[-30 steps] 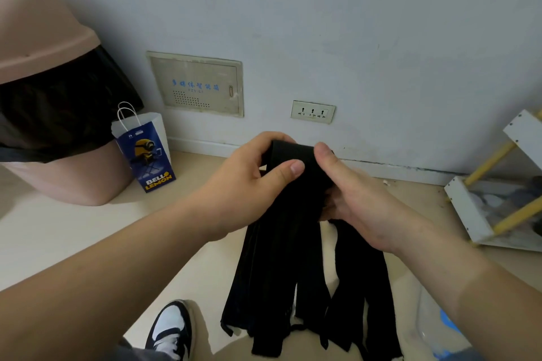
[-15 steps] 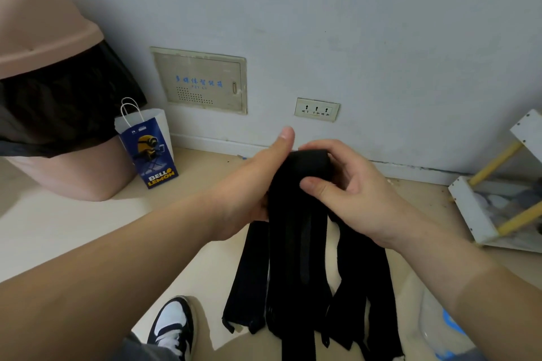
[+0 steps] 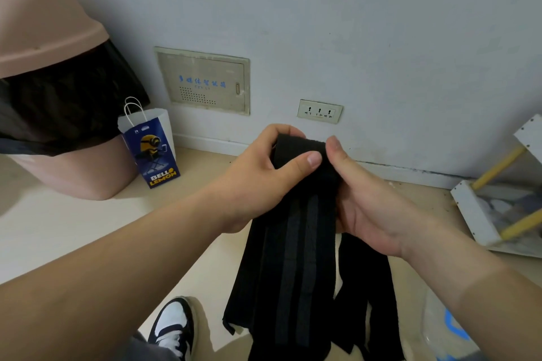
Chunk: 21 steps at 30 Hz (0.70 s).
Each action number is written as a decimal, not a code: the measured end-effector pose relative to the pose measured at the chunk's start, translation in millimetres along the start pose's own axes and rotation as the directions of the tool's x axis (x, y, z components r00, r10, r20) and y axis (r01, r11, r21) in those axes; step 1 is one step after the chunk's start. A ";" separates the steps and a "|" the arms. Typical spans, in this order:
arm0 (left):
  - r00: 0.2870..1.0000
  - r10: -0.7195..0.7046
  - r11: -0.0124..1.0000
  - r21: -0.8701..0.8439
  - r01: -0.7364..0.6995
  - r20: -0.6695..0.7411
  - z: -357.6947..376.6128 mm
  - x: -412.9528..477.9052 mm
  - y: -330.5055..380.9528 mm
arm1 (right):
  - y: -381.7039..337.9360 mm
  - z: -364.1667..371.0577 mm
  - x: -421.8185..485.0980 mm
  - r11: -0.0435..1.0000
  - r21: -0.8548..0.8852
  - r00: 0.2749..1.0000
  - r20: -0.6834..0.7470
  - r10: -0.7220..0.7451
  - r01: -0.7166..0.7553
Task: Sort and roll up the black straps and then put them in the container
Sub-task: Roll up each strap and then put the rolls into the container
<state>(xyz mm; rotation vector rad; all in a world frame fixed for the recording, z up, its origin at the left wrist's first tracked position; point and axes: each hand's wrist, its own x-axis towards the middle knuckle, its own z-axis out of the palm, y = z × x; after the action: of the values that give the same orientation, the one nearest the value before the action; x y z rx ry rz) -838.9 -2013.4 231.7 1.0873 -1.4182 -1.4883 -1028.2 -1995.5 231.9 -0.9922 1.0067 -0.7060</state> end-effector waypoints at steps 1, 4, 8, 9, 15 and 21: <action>1.000 0.005 1.000 0.016 -0.005 0.012 -1.0 0.4 0.9 | 0.5 -0.2 -0.1 1.000 -0.009 1.000 0.001 -0.004 0.004; 0.999 -0.025 1.000 -0.007 0.025 0.031 -3.1 -1.4 3.8 | 1.3 -0.7 -0.7 0.998 -0.035 0.998 -0.037 -0.056 0.055; 0.988 -0.150 0.989 -0.003 0.150 -0.026 -1.4 -1.1 3.2 | 4.3 -5.2 1.0 0.990 -0.054 0.986 -0.092 -0.135 0.131; 0.981 -0.196 0.981 0.007 0.196 -0.007 -1.4 -1.2 3.2 | 5.0 -5.4 1.9 0.986 -0.057 0.979 -0.117 -0.165 0.159; 0.930 -0.335 0.941 0.008 0.337 0.150 6.6 -2.8 5.2 | 13.4 -11.5 8.5 0.926 -0.179 0.920 -0.155 -0.360 0.332; 0.967 -0.228 0.973 -0.008 0.230 0.112 1.6 -0.7 4.3 | 12.9 -14.7 6.9 0.852 -0.344 0.893 -0.078 -0.444 0.394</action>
<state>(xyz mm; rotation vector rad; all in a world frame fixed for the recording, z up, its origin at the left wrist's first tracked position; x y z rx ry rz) -840.3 -2012.5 236.0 1.2045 -1.3844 -1.7471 -1038.5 -2001.1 214.8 -1.4909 1.0710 -1.0144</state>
